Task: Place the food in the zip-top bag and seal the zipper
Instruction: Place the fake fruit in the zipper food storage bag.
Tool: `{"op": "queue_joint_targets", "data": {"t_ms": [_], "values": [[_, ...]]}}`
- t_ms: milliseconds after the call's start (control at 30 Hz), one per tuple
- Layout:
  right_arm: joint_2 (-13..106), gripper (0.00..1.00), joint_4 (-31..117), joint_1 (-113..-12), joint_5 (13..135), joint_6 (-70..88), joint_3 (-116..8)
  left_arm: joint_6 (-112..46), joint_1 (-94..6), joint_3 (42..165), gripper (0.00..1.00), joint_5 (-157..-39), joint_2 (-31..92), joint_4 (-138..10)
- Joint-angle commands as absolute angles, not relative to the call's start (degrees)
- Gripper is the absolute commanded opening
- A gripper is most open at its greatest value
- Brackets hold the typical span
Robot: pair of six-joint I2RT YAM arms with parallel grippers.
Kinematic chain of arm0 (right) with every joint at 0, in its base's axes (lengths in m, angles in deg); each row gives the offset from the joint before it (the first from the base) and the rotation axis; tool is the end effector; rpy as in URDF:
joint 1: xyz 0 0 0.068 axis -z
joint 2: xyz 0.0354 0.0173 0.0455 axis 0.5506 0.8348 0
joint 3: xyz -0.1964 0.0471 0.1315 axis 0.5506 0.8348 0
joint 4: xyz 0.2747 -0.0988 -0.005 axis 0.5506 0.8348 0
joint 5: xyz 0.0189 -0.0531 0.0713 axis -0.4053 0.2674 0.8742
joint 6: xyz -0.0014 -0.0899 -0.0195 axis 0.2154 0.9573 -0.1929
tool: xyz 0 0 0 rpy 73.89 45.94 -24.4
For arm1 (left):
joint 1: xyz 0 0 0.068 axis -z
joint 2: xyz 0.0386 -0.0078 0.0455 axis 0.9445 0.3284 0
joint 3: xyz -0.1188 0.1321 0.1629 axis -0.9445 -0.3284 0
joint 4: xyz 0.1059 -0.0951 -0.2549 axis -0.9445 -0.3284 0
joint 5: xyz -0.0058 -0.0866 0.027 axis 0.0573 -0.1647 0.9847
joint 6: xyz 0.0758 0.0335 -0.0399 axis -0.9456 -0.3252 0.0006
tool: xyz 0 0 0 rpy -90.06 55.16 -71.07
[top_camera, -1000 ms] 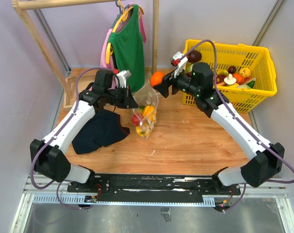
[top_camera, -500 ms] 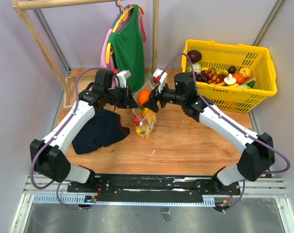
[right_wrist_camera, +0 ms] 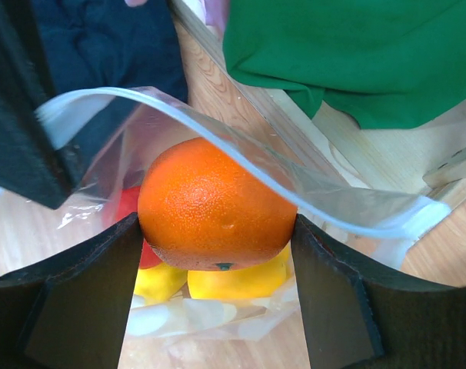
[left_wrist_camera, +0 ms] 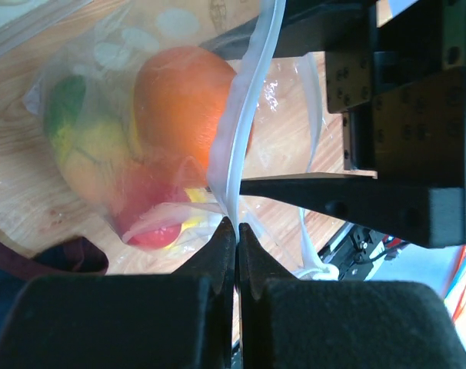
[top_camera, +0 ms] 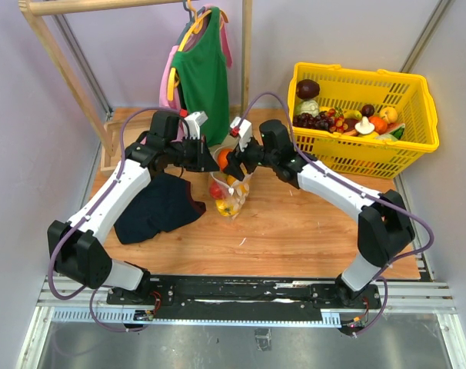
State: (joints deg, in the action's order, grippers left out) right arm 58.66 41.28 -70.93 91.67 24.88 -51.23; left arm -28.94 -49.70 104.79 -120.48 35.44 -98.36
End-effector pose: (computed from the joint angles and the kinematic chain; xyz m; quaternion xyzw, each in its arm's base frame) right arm 0.3391 0.3045 0.2523 -0.4299 0.6838 0.3106 0.5011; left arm 0.3356 -0.1750 0.2766 0.1530 0.8646 -0.3583 0.3174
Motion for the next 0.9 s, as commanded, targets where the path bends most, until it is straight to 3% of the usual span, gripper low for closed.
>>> {"op": "queue_joint_targets", "data": {"t_ms": [0, 233, 400, 867], "values": [[60.7, 0.67, 38.2, -71.7, 89.5, 25.7, -53.9, -28.6, -50.1, 104.4, 0.00, -121.8, 33.9, -97.2], [61.8, 0.90, 35.5, -72.6, 84.7, 24.5, -53.8, -28.5, -50.1, 104.4, 0.00, -121.9, 34.1, -97.2], [60.0, 0.97, 34.8, -72.8, 82.8, 22.8, -53.2, -28.4, -50.2, 104.4, 0.00, -121.8, 34.1, -97.2], [48.9, 0.92, 52.1, -72.8, 72.0, 13.6, -56.3, -28.3, -50.1, 104.3, 0.01, -121.6, 34.1, -97.4]]}}
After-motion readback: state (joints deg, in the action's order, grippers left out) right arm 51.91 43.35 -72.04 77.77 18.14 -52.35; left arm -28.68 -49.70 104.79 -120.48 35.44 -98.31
